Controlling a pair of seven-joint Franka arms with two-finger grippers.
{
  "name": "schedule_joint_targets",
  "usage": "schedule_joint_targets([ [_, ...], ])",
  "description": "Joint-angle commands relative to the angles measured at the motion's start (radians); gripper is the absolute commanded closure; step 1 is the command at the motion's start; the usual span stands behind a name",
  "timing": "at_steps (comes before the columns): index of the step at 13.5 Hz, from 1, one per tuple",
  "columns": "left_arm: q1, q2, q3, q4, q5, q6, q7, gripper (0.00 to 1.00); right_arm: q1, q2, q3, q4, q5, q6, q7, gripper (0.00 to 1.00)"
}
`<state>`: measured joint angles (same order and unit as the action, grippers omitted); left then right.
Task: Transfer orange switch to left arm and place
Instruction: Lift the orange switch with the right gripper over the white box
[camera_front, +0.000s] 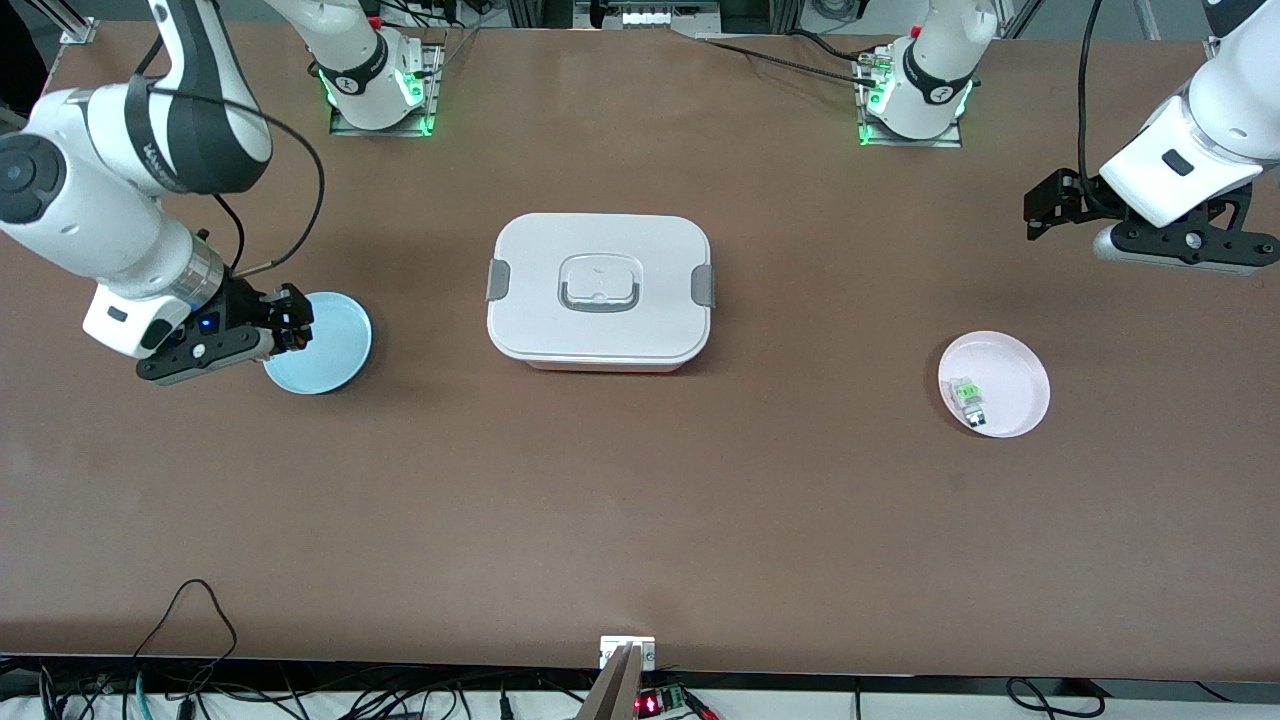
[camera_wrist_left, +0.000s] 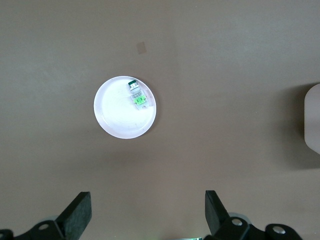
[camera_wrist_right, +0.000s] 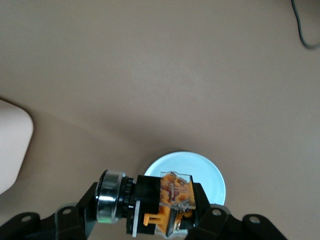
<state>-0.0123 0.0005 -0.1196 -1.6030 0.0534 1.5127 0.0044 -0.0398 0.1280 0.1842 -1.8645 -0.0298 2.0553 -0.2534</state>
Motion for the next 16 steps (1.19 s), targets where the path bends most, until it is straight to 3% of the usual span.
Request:
schedule_joint_targets([
  [1, 0.002, 0.016, 0.000, 0.035, -0.020, -0.019, -0.007, 0.00, -0.005, -0.011, 0.046, 0.056, 0.001, -0.018, -0.079, 0.70],
  [4, 0.003, 0.016, 0.000, 0.035, -0.021, -0.023, -0.006, 0.00, -0.005, -0.010, 0.092, 0.094, 0.028, 0.006, -0.161, 0.70],
  [8, 0.009, 0.015, 0.000, 0.037, -0.024, -0.063, -0.003, 0.00, -0.005, -0.005, 0.098, 0.102, 0.324, 0.060, -0.374, 0.70],
  [11, 0.014, 0.013, 0.009, 0.037, -0.088, -0.111, -0.007, 0.00, -0.005, -0.002, 0.100, 0.102, 0.366, 0.065, -0.525, 0.70],
  [14, 0.067, 0.018, 0.014, 0.037, -0.226, -0.163, 0.000, 0.00, -0.005, -0.001, 0.121, 0.097, 0.525, 0.089, -0.702, 0.70],
  [16, 0.072, 0.024, 0.014, 0.037, -0.251, -0.196, 0.002, 0.00, 0.001, 0.001, 0.124, 0.094, 0.624, 0.098, -0.808, 0.70],
])
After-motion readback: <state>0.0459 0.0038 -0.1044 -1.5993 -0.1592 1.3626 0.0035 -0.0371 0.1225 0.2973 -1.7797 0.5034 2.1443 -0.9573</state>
